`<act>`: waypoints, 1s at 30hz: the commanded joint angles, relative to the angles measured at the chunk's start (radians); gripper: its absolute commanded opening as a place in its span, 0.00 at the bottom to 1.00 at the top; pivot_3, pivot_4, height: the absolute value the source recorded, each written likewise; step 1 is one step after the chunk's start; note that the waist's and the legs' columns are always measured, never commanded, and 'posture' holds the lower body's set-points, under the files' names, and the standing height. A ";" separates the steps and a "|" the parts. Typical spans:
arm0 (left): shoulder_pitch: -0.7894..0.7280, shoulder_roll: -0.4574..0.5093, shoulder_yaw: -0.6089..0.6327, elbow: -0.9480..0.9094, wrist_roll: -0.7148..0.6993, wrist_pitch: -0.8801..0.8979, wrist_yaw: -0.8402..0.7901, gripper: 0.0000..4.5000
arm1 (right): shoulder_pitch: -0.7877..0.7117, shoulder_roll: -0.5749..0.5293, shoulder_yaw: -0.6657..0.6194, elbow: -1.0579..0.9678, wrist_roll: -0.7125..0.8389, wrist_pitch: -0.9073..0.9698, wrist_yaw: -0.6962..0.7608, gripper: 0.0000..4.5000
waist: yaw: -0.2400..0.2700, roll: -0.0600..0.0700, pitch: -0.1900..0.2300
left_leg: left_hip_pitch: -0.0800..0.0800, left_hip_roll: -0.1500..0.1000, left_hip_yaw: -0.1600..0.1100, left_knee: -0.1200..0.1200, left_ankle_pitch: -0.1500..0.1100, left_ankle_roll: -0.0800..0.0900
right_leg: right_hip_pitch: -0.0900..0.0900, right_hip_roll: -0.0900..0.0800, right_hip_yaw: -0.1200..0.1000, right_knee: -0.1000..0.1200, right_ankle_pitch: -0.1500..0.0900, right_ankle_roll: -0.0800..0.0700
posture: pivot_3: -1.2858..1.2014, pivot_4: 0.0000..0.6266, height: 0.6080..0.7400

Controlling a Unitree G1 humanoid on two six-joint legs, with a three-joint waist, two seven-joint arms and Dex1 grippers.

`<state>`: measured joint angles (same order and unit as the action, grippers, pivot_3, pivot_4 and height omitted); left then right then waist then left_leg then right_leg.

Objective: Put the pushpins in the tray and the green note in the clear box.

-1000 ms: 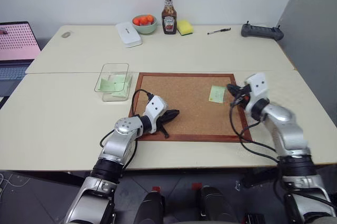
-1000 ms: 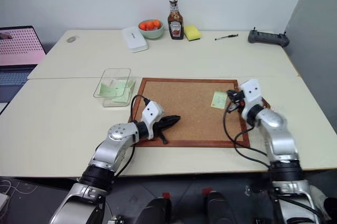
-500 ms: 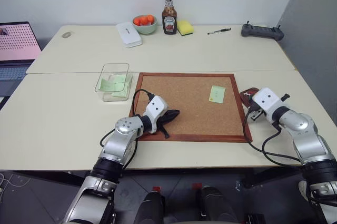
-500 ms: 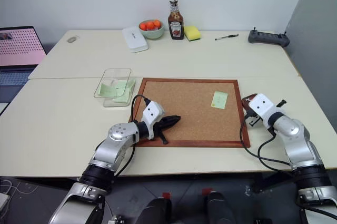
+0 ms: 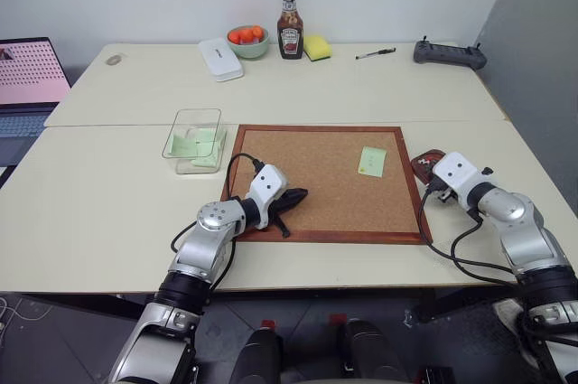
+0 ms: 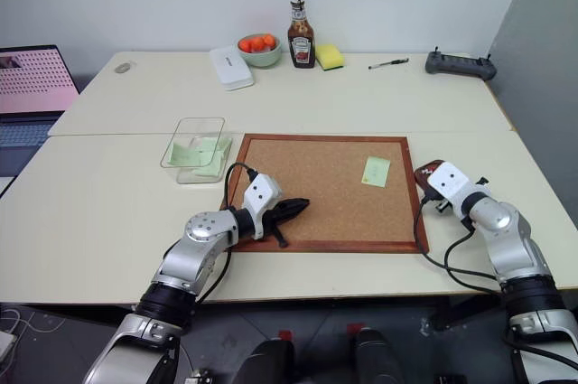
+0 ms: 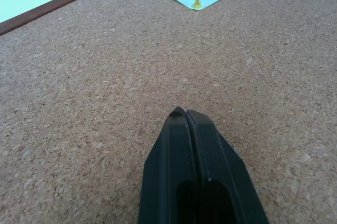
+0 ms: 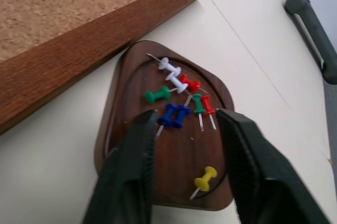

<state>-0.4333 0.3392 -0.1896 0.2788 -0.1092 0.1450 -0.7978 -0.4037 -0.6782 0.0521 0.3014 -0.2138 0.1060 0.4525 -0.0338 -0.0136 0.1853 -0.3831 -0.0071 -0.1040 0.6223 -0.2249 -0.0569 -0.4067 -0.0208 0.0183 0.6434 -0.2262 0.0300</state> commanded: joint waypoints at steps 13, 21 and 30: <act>0.037 0.012 -0.040 0.048 0.034 0.021 -0.020 0.00 | 0.044 0.035 -0.120 -0.264 0.223 0.104 0.120 0.62 | -0.002 0.000 0.000 | 0.000 0.000 0.000 0.000 0.000 0.000 | 0.000 0.000 0.000 0.000 0.000 0.000 | 0.52 0.24 1.00; 0.032 0.009 -0.040 0.049 0.034 0.021 -0.016 0.00 | -0.006 0.195 -0.047 -0.280 0.279 0.174 0.107 0.62 | -0.002 0.000 0.000 | 0.000 0.000 -0.001 0.000 0.000 0.000 | 0.000 0.000 0.000 0.000 0.000 0.000 | 0.52 0.24 1.00; 0.036 0.016 -0.029 0.038 0.031 0.029 -0.008 0.00 | -0.079 0.336 0.015 -0.144 0.273 0.173 0.067 0.62 | 0.000 0.000 0.000 | 0.000 0.000 -0.001 0.000 0.000 0.000 | 0.000 0.000 -0.001 0.000 0.000 0.000 | 0.52 0.24 1.00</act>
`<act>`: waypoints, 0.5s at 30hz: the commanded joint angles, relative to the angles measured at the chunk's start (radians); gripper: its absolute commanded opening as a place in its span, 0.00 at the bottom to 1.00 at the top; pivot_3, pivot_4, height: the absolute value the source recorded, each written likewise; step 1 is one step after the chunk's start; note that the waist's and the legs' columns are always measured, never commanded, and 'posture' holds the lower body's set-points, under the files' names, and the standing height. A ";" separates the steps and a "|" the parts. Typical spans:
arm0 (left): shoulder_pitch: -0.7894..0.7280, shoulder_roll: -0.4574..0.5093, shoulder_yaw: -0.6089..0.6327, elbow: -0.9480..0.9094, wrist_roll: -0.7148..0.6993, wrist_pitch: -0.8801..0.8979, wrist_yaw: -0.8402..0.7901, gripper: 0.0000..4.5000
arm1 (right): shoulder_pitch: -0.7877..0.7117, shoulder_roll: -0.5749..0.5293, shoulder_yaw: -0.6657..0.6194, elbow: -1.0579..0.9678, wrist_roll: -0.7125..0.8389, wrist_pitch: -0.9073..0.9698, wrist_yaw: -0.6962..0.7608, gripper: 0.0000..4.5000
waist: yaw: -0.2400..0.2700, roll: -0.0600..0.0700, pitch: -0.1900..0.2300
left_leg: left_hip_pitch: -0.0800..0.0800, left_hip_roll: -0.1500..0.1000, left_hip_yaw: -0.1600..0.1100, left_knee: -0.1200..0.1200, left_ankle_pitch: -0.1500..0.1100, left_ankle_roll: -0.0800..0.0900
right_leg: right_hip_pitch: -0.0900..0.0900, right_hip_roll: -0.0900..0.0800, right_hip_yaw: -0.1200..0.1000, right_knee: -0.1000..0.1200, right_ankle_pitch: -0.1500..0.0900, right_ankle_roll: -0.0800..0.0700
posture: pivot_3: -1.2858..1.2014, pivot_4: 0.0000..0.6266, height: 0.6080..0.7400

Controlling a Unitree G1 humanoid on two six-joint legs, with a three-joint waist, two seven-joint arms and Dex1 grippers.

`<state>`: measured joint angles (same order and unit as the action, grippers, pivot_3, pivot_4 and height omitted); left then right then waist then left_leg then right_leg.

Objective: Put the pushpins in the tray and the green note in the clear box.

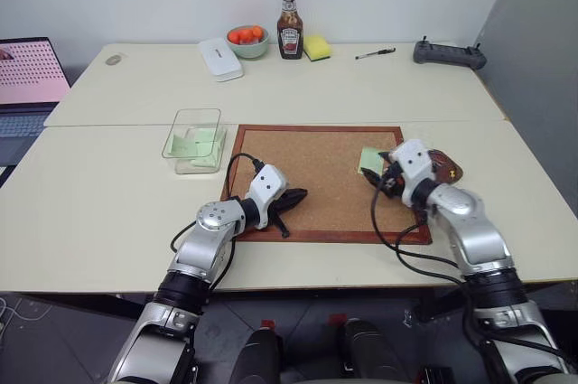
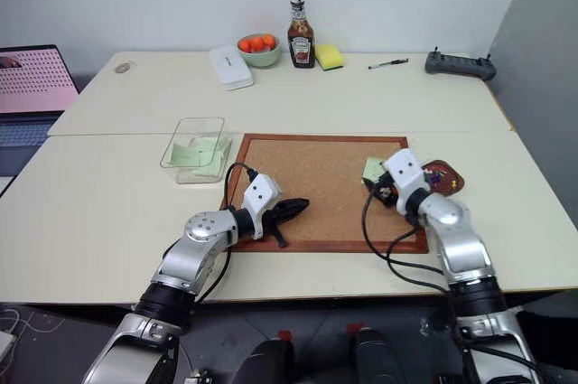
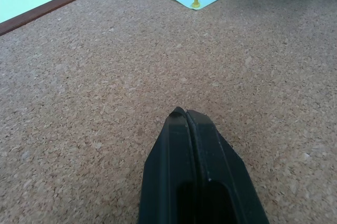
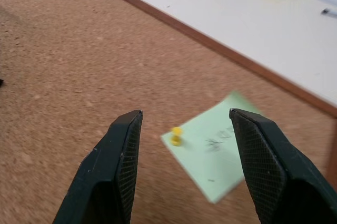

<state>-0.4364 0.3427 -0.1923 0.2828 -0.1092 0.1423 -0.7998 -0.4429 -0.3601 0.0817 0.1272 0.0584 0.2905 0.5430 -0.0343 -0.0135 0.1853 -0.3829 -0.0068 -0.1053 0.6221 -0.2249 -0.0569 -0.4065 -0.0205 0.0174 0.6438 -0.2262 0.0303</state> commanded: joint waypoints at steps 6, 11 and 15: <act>0.044 0.015 -0.023 0.028 0.030 0.034 -0.002 0.00 | -0.063 0.055 -0.034 0.111 0.011 -0.036 -0.060 0.58 | -0.002 0.000 0.000 | 0.001 0.000 0.000 0.000 0.000 0.000 | 0.000 0.000 0.000 0.001 0.000 0.000 | 0.52 0.24 1.00; 0.046 0.016 -0.022 0.025 0.029 0.035 -0.001 0.00 | -0.065 0.067 -0.035 0.145 0.010 -0.054 -0.069 0.38 | -0.002 0.000 0.000 | 0.000 0.000 0.000 0.000 0.000 0.000 | 0.000 0.000 0.000 0.000 0.002 0.003 | 0.52 0.24 1.00; 0.046 0.015 -0.021 0.025 0.028 0.036 -0.001 0.00 | -0.074 0.072 -0.035 0.177 0.003 -0.066 -0.079 0.18 | -0.006 0.000 0.000 | 0.001 0.000 0.000 -0.001 0.000 0.000 | 0.000 0.000 0.000 0.001 0.002 0.004 | 0.52 0.24 1.00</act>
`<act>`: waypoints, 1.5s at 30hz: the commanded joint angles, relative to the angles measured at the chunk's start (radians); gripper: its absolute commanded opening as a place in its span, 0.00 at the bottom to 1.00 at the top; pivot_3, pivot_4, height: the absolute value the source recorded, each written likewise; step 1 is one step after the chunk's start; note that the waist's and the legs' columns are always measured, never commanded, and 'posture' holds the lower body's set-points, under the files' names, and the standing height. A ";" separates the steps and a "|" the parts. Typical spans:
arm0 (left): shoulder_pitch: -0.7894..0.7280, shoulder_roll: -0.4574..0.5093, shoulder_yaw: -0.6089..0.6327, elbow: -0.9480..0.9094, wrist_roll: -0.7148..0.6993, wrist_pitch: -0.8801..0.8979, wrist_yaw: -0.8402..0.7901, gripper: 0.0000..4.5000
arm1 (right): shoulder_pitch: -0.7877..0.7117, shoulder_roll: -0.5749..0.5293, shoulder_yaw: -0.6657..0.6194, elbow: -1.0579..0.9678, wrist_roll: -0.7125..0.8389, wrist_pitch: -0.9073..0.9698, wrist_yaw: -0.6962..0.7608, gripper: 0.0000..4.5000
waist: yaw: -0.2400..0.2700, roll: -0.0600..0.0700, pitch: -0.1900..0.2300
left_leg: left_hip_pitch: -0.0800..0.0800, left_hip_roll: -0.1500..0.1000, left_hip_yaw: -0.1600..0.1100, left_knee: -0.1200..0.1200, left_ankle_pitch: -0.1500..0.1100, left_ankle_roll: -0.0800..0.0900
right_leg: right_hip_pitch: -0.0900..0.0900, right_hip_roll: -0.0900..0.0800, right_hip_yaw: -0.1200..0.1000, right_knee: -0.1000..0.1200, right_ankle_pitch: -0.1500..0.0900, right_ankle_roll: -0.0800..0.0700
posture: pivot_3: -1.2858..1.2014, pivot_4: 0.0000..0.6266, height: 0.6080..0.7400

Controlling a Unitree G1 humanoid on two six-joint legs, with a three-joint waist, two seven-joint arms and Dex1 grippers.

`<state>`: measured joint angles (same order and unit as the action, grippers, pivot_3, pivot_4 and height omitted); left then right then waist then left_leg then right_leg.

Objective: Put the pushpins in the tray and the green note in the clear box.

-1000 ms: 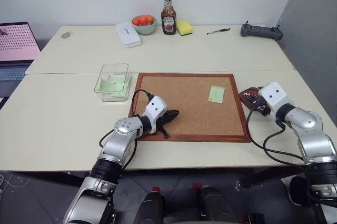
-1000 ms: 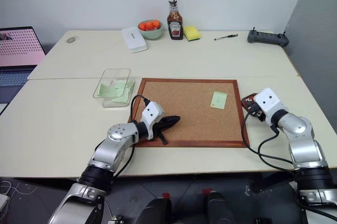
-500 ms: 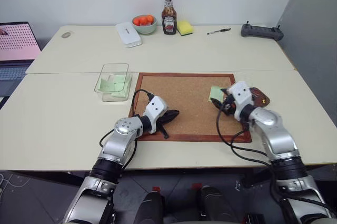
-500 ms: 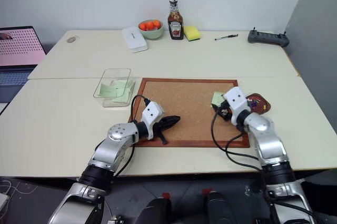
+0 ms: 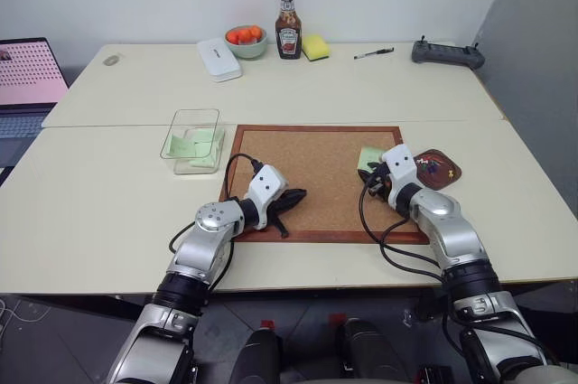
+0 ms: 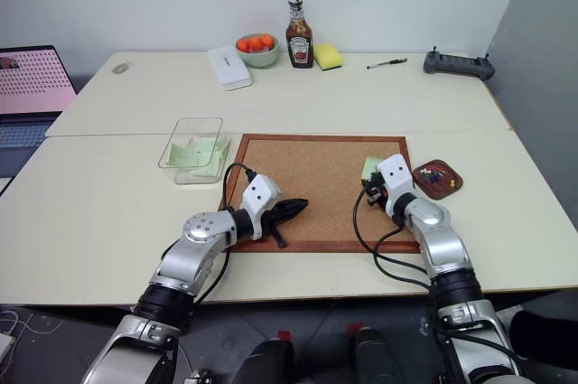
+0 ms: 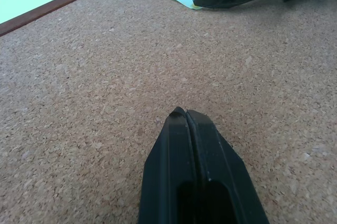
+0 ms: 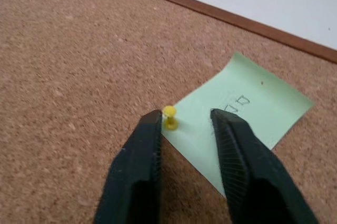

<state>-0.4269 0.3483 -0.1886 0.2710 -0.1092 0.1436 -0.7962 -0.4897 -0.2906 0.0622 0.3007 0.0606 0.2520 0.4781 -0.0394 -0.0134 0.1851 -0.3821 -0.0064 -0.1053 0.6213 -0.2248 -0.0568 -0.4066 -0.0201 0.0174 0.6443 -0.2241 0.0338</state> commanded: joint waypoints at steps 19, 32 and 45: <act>0.046 0.015 -0.023 0.025 0.029 0.039 -0.004 0.00 | -0.039 -0.030 -0.010 -0.159 0.011 -0.046 0.048 0.00 | -0.003 0.000 0.000 | -0.001 0.000 0.000 0.000 0.000 0.000 | -0.001 0.000 0.000 0.000 0.000 0.000 | 0.52 0.24 1.00; 0.027 0.008 -0.011 0.054 0.029 0.036 0.015 0.00 | -0.036 -0.098 0.022 -0.226 -0.002 -0.060 0.115 0.00 | -0.002 0.000 0.000 | 0.000 0.000 0.000 -0.001 0.000 0.000 | 0.000 0.000 0.000 0.000 0.000 0.000 | 0.52 0.24 1.00; 0.022 0.006 -0.010 0.062 0.028 0.030 0.014 0.00 | 0.067 -0.306 -0.102 -0.287 -0.024 -0.003 0.095 0.00 | 0.003 0.000 0.000 | 0.000 -0.001 0.000 -0.001 0.000 0.000 | 0.000 -0.001 0.000 -0.001 -0.002 -0.004 | 0.52 0.24 1.00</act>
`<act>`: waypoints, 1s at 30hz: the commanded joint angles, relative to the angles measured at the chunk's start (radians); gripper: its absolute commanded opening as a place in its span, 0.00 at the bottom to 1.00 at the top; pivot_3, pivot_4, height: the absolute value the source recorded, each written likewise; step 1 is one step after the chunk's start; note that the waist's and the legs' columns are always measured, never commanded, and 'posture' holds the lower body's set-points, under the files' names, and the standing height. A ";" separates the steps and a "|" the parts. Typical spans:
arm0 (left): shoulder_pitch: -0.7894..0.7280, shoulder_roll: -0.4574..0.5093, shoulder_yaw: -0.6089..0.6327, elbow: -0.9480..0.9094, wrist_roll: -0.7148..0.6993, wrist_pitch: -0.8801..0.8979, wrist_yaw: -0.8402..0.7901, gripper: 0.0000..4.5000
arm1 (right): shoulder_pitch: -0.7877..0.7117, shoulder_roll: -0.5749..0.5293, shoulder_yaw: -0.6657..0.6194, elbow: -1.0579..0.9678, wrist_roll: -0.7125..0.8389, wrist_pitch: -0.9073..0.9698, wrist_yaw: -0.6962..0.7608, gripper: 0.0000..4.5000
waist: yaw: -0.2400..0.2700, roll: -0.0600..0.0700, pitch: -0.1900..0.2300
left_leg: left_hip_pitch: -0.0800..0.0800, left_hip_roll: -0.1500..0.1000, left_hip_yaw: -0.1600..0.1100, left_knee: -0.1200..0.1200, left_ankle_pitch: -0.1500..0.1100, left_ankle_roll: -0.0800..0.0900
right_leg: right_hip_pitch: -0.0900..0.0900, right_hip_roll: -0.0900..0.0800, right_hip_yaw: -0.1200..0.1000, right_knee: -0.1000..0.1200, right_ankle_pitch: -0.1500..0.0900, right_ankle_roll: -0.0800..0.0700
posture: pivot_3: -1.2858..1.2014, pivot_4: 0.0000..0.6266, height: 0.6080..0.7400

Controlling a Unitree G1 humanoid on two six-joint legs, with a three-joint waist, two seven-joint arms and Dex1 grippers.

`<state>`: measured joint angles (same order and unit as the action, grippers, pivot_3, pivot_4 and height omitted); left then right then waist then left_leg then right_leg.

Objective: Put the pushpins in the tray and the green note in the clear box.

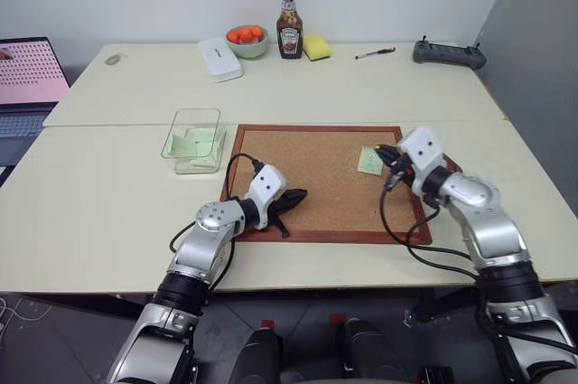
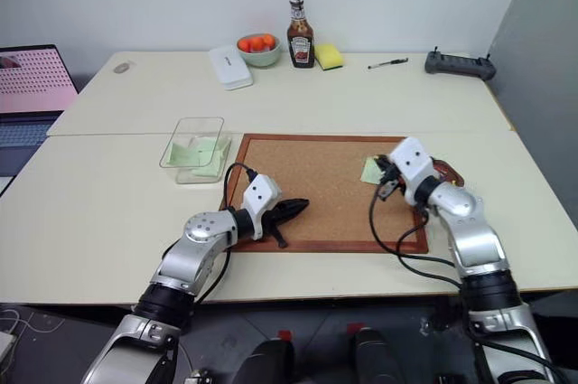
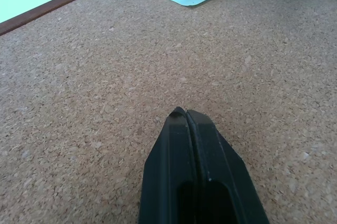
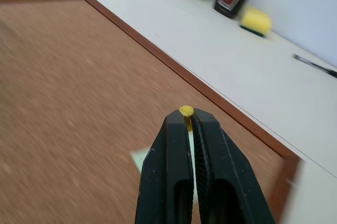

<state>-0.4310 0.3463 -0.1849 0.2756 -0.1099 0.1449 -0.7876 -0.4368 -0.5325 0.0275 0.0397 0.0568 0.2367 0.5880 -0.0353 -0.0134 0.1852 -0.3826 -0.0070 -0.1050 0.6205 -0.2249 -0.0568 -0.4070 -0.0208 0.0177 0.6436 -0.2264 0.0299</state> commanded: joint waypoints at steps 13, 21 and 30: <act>0.006 -0.002 -0.033 0.088 0.037 0.007 -0.007 0.00 | 0.013 -0.178 -0.023 0.167 -0.185 0.041 -0.076 0.00 | 0.001 0.000 0.000 | 0.000 0.000 0.001 0.001 0.000 0.000 | 0.000 0.000 0.000 0.000 0.000 0.000 | 0.52 0.24 1.00; 0.016 0.007 -0.028 0.081 0.036 0.004 -0.008 0.00 | -0.002 -0.180 -0.012 0.211 -0.201 0.035 -0.069 0.25 | 0.002 0.000 0.000 | 0.000 0.000 0.001 0.001 0.000 0.000 | 0.001 0.000 0.000 0.000 0.000 0.000 | 0.52 0.24 1.00; 0.012 0.004 -0.028 0.086 0.036 0.000 -0.007 0.00 | -0.016 -0.184 -0.035 0.194 -0.191 0.035 -0.076 0.68 | 0.002 0.000 0.000 | 0.000 0.000 0.001 0.001 0.000 0.000 | 0.001 0.000 0.000 0.000 0.000 0.000 | 0.52 0.24 1.00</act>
<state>-0.4454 0.3439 -0.1906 0.3066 -0.1098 0.1237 -0.7977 -0.4269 -0.7011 0.0224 0.2663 -0.1370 0.2790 0.5207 -0.0334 -0.0135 0.1852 -0.3823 -0.0071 -0.1044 0.6217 -0.2248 -0.0568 -0.4063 -0.0208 0.0179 0.6438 -0.2266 0.0298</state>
